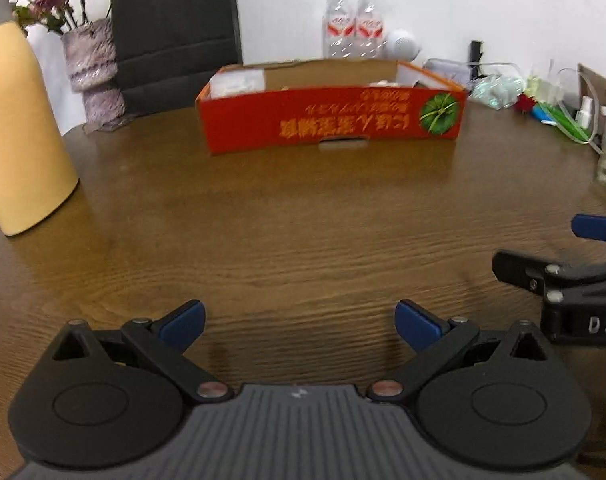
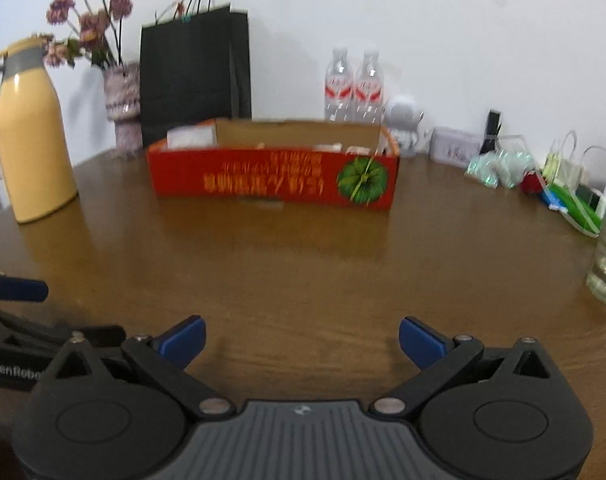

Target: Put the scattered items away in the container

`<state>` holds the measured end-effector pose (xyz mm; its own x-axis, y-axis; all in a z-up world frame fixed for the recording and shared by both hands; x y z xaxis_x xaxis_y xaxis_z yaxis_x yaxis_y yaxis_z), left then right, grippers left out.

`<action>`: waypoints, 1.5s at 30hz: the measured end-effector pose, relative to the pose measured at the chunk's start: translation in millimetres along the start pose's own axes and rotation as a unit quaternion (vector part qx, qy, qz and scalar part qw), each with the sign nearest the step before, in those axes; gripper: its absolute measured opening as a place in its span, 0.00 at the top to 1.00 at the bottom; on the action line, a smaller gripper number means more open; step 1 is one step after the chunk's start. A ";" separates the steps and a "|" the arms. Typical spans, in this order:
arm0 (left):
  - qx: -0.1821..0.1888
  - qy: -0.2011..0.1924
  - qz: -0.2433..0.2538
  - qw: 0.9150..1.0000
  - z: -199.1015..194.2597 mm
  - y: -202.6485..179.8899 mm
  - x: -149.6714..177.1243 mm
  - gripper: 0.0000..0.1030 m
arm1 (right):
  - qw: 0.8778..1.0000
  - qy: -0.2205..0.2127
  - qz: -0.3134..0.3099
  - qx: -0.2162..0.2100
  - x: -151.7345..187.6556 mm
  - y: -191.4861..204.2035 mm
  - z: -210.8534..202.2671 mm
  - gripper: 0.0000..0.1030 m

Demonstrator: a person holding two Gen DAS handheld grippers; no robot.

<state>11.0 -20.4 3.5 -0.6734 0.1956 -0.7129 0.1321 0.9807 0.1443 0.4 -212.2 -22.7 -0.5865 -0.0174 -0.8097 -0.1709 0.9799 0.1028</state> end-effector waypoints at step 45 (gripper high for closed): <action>-0.010 -0.026 -0.037 0.999 18.9 12.1 -4.1 0.00 | 0.999 0.041 0.016 0.015 -6.2 0.5 41.6 0.00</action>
<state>29.2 -9.2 -4.8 -0.6417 0.1222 -0.7572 0.0682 0.9924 0.1024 36.9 -203.3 -41.7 -0.6543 -0.0008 -0.7562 -0.1286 0.9855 0.1102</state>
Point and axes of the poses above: each gripper's, at about its wrist camera, not at the fingertips, and z roughly the way its jaws point, y to its left, x to its underside, the point moved 2 cm from there along z, roughly the way its jaws point, and after that the axes turned 7 degrees about z, right-handed, at the moved point
